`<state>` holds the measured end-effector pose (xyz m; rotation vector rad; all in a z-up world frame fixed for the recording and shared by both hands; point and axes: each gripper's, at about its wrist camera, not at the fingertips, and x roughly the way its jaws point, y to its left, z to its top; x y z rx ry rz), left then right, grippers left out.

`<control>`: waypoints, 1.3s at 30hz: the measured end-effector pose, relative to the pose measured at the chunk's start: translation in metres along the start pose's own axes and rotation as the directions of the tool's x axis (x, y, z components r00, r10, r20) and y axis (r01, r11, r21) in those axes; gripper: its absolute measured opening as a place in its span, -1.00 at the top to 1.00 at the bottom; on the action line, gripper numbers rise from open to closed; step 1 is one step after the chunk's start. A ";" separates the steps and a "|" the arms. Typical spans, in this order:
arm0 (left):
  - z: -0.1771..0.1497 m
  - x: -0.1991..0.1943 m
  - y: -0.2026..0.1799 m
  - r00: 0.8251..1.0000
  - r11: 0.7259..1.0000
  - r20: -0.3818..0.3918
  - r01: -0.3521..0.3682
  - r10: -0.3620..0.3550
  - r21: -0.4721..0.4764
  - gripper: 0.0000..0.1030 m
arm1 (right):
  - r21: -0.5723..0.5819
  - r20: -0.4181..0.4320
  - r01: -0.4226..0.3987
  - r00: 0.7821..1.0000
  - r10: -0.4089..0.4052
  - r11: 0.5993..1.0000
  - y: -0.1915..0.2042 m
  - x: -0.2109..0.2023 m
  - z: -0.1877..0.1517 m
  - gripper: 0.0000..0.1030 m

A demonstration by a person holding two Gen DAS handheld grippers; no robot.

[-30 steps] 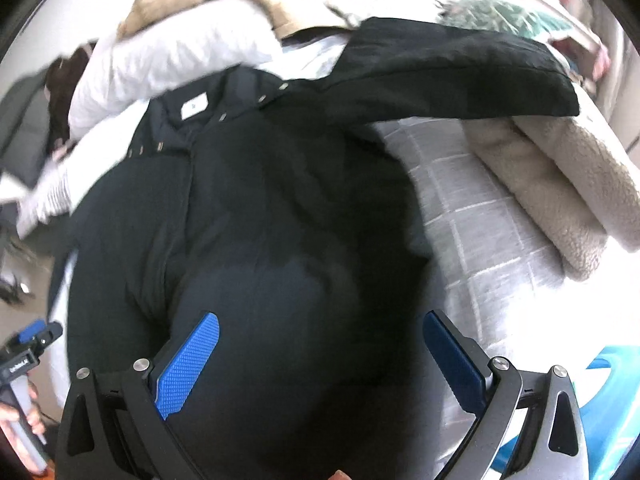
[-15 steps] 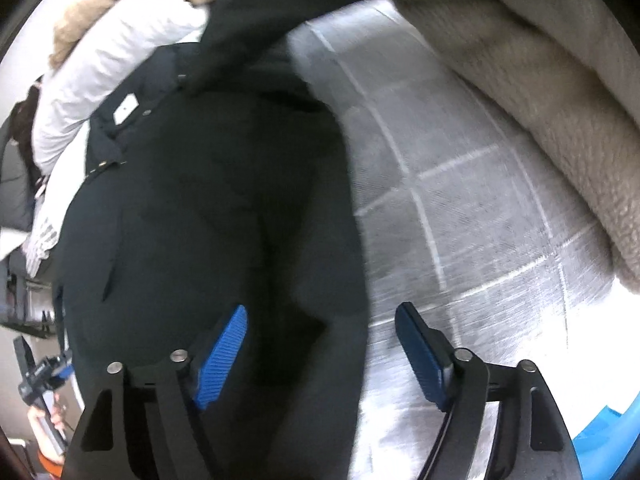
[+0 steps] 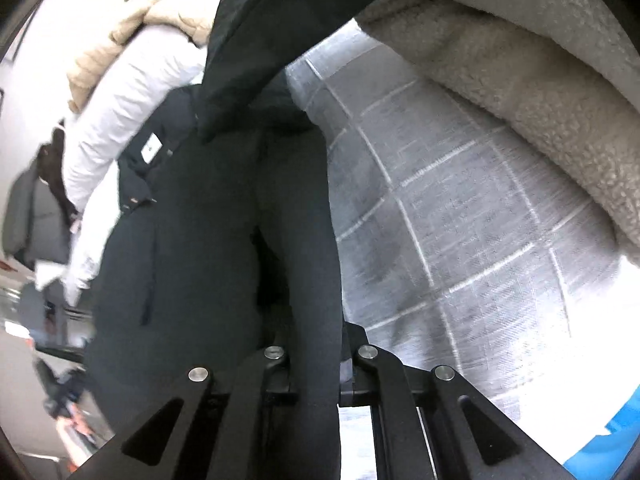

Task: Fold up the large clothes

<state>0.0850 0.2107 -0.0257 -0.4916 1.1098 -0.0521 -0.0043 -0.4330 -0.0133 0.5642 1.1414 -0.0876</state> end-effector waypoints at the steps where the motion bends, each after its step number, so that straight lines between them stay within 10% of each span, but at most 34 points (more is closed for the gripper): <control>1: -0.002 0.007 -0.005 0.999 0.999 -0.027 -0.028 0.029 0.038 0.83 | -0.013 -0.009 0.024 1.000 -0.024 1.000 0.001 0.002 -0.002 0.83; 3: -0.006 0.014 -0.005 0.994 0.992 -0.064 -0.083 0.090 0.100 0.65 | -0.049 -0.025 0.072 0.997 -0.074 0.996 -0.002 0.005 -0.007 0.73; 7: -0.022 0.009 -0.003 0.988 0.979 -0.094 -0.102 0.120 0.177 -0.37 | -0.055 0.014 0.131 0.991 -0.130 0.990 -0.012 -0.011 -0.016 0.37; 11: -0.038 0.016 0.004 0.976 0.969 -0.157 -0.113 0.149 0.218 -0.44 | -0.078 0.087 0.206 0.976 -0.199 0.975 -0.016 -0.034 -0.032 -0.10; 20: -0.064 0.004 0.031 0.939 0.986 -0.340 0.109 -0.059 0.128 -0.45 | -0.107 -0.094 0.054 0.994 -0.064 0.993 -0.027 -0.030 -0.075 -0.38; 23: -0.086 0.011 0.036 0.867 0.972 -0.495 0.164 -0.059 0.171 -0.45 | -0.064 -0.197 -0.006 0.980 -0.007 0.998 -0.039 -0.021 -0.090 -0.38; 27: -0.121 0.017 0.036 0.819 0.950 -0.572 0.207 -0.038 0.233 -0.42 | -0.015 -0.339 -0.078 0.938 0.068 0.997 -0.050 -0.004 -0.110 -0.34; 29: -0.128 0.012 0.034 0.837 0.943 -0.548 0.178 0.006 0.282 0.29 | -0.026 -0.422 -0.091 0.904 0.072 0.995 -0.045 0.014 -0.119 0.53; 30: -0.128 0.009 0.032 0.838 0.952 -0.546 0.185 -0.022 0.246 0.75 | -0.068 -0.430 -0.050 0.903 0.016 0.996 -0.040 0.018 -0.124 0.64; 34: -0.116 -0.051 0.023 0.894 0.953 -0.429 0.231 -0.127 0.198 0.82 | -0.220 -0.299 -0.002 0.952 -0.065 0.975 -0.011 -0.022 -0.127 0.83; 36: -0.118 -0.067 0.022 0.885 0.947 -0.442 0.253 -0.143 0.200 0.81 | -0.242 -0.245 0.011 0.967 -0.072 0.970 -0.007 -0.046 -0.129 0.84; 39: -0.145 -0.047 0.021 0.846 0.946 -0.532 0.160 0.016 0.283 0.76 | -0.300 -0.233 0.142 0.948 -0.216 0.943 -0.004 -0.046 -0.135 0.85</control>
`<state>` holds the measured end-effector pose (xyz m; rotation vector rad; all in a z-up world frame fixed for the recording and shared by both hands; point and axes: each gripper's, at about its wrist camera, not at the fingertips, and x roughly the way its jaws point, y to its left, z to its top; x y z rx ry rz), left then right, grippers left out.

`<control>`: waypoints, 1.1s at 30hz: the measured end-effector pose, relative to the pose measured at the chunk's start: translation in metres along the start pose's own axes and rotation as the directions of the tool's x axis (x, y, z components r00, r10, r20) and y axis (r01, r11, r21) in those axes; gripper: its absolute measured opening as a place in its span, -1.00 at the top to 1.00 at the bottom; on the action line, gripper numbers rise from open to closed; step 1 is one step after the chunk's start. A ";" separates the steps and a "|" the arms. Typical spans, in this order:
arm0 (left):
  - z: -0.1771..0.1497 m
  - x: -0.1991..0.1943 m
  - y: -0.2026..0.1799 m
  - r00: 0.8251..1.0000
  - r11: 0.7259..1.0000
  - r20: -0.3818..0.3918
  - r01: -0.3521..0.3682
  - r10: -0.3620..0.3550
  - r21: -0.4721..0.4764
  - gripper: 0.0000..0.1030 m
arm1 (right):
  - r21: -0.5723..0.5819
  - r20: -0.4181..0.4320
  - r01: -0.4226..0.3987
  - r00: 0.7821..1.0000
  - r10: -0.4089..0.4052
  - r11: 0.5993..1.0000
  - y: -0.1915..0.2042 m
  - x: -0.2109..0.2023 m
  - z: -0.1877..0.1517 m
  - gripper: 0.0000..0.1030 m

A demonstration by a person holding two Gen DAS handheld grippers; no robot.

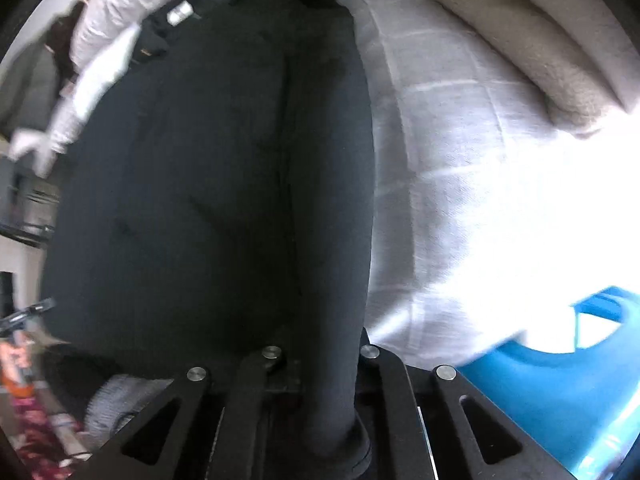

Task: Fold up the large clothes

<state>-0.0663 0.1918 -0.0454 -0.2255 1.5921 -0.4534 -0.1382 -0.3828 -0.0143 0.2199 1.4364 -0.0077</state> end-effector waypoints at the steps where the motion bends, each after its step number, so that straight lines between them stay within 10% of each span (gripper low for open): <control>1: -0.001 0.015 -0.003 0.996 0.998 -0.054 -0.063 0.064 0.023 0.65 | -0.003 -0.043 0.033 0.999 -0.033 0.999 0.002 0.012 -0.001 0.81; 4: -0.008 0.051 -0.009 0.948 0.961 -0.172 -0.249 0.266 0.118 0.54 | 0.010 -0.131 0.110 0.986 -0.108 0.994 0.008 0.044 -0.005 0.51; 10: 0.002 -0.014 -0.025 0.961 0.964 0.123 -0.255 0.246 0.070 -0.44 | 0.013 0.015 0.104 0.994 -0.104 0.995 0.017 0.017 -0.018 -0.11; 16: 0.047 -0.052 -0.068 0.877 0.947 0.404 -0.313 0.260 0.072 -0.60 | 0.025 0.266 0.073 0.961 -0.077 0.997 0.020 -0.044 0.000 -0.39; 24: 0.112 -0.008 -0.131 0.895 0.960 0.432 -0.212 0.114 0.184 -0.62 | 0.187 0.511 -0.116 0.859 0.004 0.976 -0.015 -0.084 0.088 -0.51; 29: 0.135 0.024 -0.131 0.825 0.923 0.530 -0.338 0.196 0.185 -0.62 | 0.296 0.577 -0.186 0.816 -0.021 0.937 -0.023 -0.073 0.150 -0.52; 33: 0.156 0.033 -0.124 0.820 0.920 0.520 -0.363 0.240 0.148 -0.62 | 0.367 0.614 -0.296 0.789 0.009 0.882 -0.041 -0.054 0.163 -0.52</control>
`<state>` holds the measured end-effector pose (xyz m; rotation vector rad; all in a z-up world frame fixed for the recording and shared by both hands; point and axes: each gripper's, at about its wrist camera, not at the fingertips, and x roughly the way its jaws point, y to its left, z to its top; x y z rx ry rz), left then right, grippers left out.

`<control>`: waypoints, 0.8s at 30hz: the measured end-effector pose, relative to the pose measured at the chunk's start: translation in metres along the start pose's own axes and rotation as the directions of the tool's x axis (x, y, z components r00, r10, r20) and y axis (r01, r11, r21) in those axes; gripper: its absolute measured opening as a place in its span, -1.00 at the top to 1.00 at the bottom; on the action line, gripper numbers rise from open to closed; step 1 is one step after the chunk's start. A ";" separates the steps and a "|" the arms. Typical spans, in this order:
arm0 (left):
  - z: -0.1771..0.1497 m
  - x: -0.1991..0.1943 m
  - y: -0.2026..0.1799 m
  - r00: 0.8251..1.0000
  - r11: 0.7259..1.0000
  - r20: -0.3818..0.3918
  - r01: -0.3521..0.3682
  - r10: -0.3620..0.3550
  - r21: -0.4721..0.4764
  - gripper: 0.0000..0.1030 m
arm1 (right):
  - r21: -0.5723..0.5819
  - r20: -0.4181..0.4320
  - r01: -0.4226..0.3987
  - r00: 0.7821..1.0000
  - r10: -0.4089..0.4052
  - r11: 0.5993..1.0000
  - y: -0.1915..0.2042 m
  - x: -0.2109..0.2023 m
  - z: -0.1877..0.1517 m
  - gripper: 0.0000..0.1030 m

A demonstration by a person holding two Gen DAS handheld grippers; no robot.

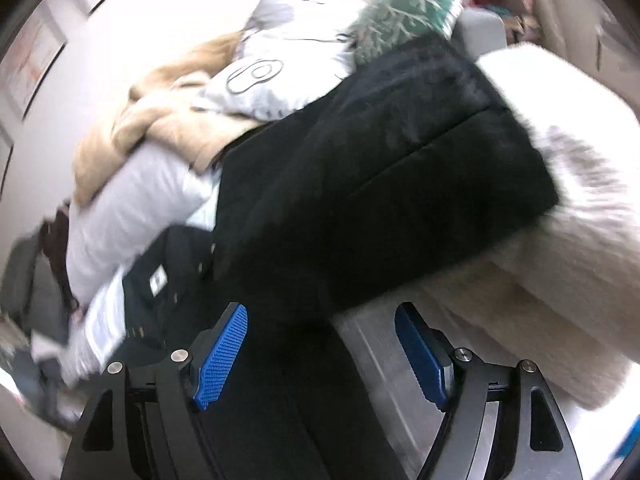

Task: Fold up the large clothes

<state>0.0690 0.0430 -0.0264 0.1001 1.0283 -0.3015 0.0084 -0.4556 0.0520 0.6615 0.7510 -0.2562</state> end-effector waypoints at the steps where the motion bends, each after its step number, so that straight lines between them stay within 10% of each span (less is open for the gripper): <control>1: 0.002 0.004 0.003 1.000 1.000 -0.014 0.003 -0.003 -0.014 -0.62 | 0.056 0.016 -0.018 1.000 0.017 0.998 -0.003 0.008 0.005 -0.52; 6: 0.005 0.011 0.011 0.999 0.999 -0.029 0.020 -0.022 -0.040 -0.62 | 0.231 0.116 -0.118 0.989 0.093 0.966 -0.005 0.015 0.028 -0.45; 10: 0.013 0.009 0.022 1.000 0.997 0.002 0.019 -0.019 -0.071 -0.62 | 0.299 0.154 -0.179 0.978 0.138 0.938 0.005 0.007 0.043 0.77; 24: 0.057 0.004 0.042 0.995 0.984 0.085 0.062 -0.048 -0.168 -0.62 | -0.049 0.355 0.084 0.933 -0.061 0.995 0.087 -0.058 0.113 0.82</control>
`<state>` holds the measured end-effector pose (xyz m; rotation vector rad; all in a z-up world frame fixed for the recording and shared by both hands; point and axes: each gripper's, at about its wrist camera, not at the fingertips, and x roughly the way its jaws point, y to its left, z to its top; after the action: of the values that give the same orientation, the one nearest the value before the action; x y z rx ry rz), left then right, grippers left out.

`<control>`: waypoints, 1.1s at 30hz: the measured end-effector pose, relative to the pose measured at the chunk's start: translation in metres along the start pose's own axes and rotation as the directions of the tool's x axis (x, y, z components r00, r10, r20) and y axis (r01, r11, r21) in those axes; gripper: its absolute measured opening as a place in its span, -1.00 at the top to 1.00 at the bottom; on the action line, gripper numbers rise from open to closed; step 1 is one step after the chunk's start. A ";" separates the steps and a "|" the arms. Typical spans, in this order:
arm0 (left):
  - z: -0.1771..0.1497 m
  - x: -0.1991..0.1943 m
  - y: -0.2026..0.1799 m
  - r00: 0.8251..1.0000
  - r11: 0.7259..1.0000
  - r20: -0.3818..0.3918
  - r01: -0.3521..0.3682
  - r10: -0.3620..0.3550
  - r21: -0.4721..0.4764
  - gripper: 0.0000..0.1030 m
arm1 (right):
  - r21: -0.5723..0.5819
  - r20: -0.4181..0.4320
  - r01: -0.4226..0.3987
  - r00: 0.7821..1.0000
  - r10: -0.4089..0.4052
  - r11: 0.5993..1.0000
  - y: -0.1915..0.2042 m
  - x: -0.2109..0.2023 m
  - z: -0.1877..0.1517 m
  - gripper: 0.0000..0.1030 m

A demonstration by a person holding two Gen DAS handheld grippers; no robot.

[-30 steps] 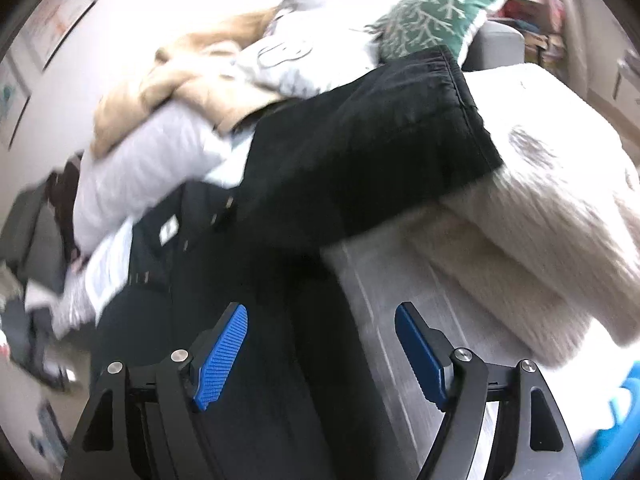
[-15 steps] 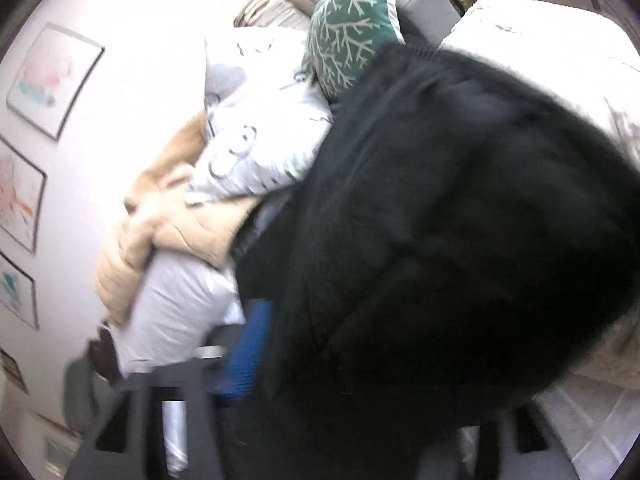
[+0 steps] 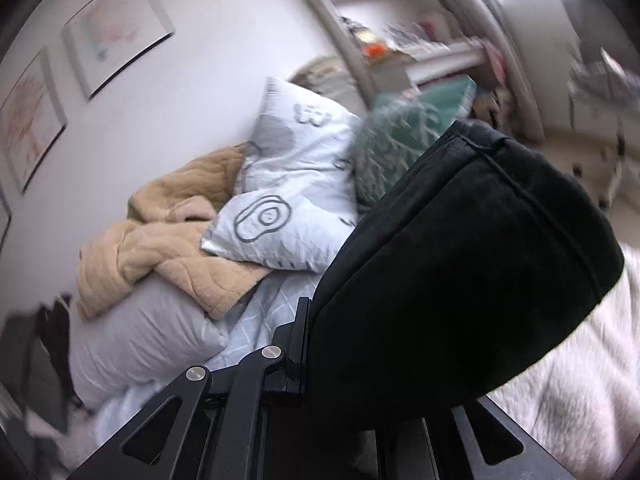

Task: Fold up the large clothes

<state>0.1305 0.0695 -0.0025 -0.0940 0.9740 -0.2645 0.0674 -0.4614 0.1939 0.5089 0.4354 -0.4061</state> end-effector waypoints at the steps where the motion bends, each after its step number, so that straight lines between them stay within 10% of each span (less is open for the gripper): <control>1: 0.002 0.001 0.001 1.000 1.000 0.002 0.001 -0.001 -0.006 -0.62 | -0.030 -0.002 0.006 1.000 -0.006 1.000 0.010 0.004 0.000 0.82; 6: 0.011 0.000 0.004 1.000 1.000 0.015 0.010 -0.009 -0.026 -0.62 | -0.227 -0.027 -0.067 0.998 0.063 0.971 0.077 0.003 -0.026 0.82; 13: 0.019 0.004 0.010 1.000 0.997 0.014 0.025 -0.024 -0.071 -0.62 | -0.543 -0.174 -0.195 0.978 0.117 0.817 0.194 0.014 -0.111 0.73; 20: 0.020 0.012 0.019 1.000 0.994 0.003 0.008 -0.008 -0.109 -0.62 | -0.630 -0.341 -0.272 0.938 0.056 0.728 0.253 0.065 -0.225 0.59; 27: 0.021 0.020 0.034 0.999 0.986 -0.021 0.033 -0.037 -0.162 -0.62 | -0.580 -0.628 -0.396 0.774 -0.082 0.712 0.245 0.111 -0.327 0.06; 33: 0.024 0.023 0.042 0.986 0.955 0.000 0.160 -0.165 -0.252 -0.62 | -0.309 -0.738 -0.552 0.653 0.171 0.775 0.187 0.068 -0.299 -0.35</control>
<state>0.1701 0.1032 -0.0164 -0.4056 1.0184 -0.2926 0.1240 -0.1674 -0.0044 0.1855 1.0999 0.3499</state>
